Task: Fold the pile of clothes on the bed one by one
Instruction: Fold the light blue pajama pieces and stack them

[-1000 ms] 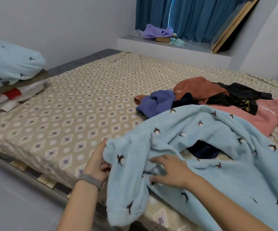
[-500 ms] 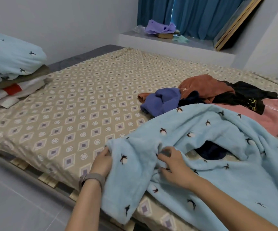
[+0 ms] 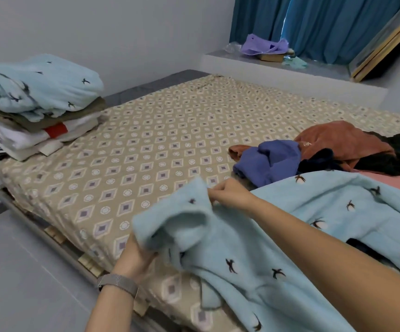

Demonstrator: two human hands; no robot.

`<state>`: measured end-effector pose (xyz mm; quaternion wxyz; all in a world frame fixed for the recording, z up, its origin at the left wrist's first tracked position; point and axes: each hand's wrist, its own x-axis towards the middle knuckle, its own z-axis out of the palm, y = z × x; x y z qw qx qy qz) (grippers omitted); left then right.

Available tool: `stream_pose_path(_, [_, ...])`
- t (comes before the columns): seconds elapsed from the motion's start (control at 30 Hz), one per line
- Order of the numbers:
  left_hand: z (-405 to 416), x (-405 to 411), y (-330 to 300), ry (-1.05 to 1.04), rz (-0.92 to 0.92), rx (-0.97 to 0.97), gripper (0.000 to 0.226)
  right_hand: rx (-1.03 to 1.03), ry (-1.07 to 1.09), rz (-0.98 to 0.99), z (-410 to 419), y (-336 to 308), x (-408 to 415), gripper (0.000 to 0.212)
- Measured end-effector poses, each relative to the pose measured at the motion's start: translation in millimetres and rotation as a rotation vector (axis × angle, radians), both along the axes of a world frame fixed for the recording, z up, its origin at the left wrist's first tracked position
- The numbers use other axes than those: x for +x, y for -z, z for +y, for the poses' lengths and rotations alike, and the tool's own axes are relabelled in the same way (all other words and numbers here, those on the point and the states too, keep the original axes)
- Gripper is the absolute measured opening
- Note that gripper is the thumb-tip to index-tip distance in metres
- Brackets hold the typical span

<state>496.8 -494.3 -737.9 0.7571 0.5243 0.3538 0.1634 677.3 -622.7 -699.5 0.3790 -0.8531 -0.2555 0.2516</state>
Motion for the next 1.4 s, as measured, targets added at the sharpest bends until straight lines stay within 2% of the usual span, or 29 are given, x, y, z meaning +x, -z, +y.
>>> stream_pose_path(0.03, [5, -1, 11, 0.025, 0.018, -0.035, 0.052, 0.016, 0.038, 0.025, 9, 5, 3, 0.046])
stream_pose_path(0.1, [13, -3, 28, -0.047, 0.080, -0.121, 0.041, 0.053, 0.089, 0.061, 24, 17, 8, 0.046])
stream_pose_path(0.2, [19, 5, 42, -0.170, 0.091, -0.242, 0.040, -0.050, 0.061, 0.121, 43, 37, 13, 0.055])
stream_pose_path(0.27, [18, 18, 37, -0.219, 0.048, -0.223, 0.043, -0.168, -0.034, 0.166, 55, 48, 14, 0.065])
stream_pose_path(0.33, [19, 30, 31, -0.250, -0.016, -0.153, 0.060, -0.257, -0.090, 0.232, 65, 56, 17, 0.081])
stream_pose_path(0.4, [22, 39, 27, -0.268, -0.105, -0.182, 0.080, -0.277, -0.138, 0.201, 78, 59, 23, 0.066])
stream_pose_path(0.43, [22, 41, 25, -0.251, -0.197, -0.245, 0.079, -0.249, -0.170, 0.157, 85, 57, 26, 0.050])
stream_pose_path(0.47, [24, 43, 27, -0.233, -0.202, -0.238, 0.074, -0.198, -0.189, 0.099, 92, 53, 29, 0.036])
stream_pose_path(0.5, [28, 45, 29, -0.204, -0.179, -0.164, 0.065, -0.135, -0.188, 0.037, 99, 48, 32, 0.026])
stream_pose_path(0.6, [44, 44, 48, -0.233, 0.215, 0.333, 0.032, -0.098, -0.146, -0.150, 110, 45, 48, 0.024])
stream_pose_path(0.63, [50, 42, 55, -0.271, 0.303, 0.419, 0.024, -0.148, -0.141, -0.214, 109, 49, 52, 0.026])
stream_pose_path(0.7, [60, 37, 66, -0.317, 0.400, 0.433, 0.015, -0.275, -0.145, -0.295, 101, 62, 56, 0.028])
stream_pose_path(0.8, [59, 40, 63, -0.322, 0.469, 0.432, 0.030, -0.353, -0.209, -0.267, 82, 74, 52, 0.033])
stream_pose_path(0.9, [47, 43, 39, -0.387, 0.463, 0.579, 0.072, -0.111, -0.130, -0.188, 56, 56, 55, 0.029])
stream_pose_path(0.93, [40, 42, 30, -0.378, 0.473, 0.673, 0.077, -0.053, -0.110, -0.180, 42, 46, 61, 0.022])
stream_pose_path(0.97, [35, 43, 25, -0.339, 0.463, 0.755, 0.073, -0.046, -0.132, -0.195, 27, 36, 69, 0.016])
stream_pose_path(1.0, [28, 44, 20, -0.268, 0.434, 0.815, 0.062, -0.099, -0.194, -0.217, 10, 27, 79, 0.019])
stream_pose_path(1.1, [1, 52, 13, 0.065, 0.286, 0.864, 0.037, -0.506, -0.461, -0.153, -43, 11, 94, 0.035])
stream_pose_path(1.17, [-18, 55, 14, 0.340, 0.241, 0.905, 0.045, -0.748, -0.560, -0.212, -60, 8, 93, 0.046])
stream_pose_path(1.2, [-28, 57, 18, 0.489, 0.252, 0.948, 0.055, -0.777, -0.579, -0.300, -65, 7, 92, 0.042])
stream_pose_path(1.27, [-38, 62, 33, 0.700, 0.405, 1.020, 0.068, -0.657, -0.572, -0.479, -68, -4, 87, 0.028])
stream_pose_path(1.3, [-40, 65, 39, 0.747, 0.528, 1.046, 0.065, -0.578, -0.517, -0.538, -69, -13, 88, 0.026])
stream_pose_path(1.4, [-42, 71, 47, 0.738, 0.747, 1.095, 0.057, -0.397, -0.216, -0.715, -78, -46, 104, 0.014])
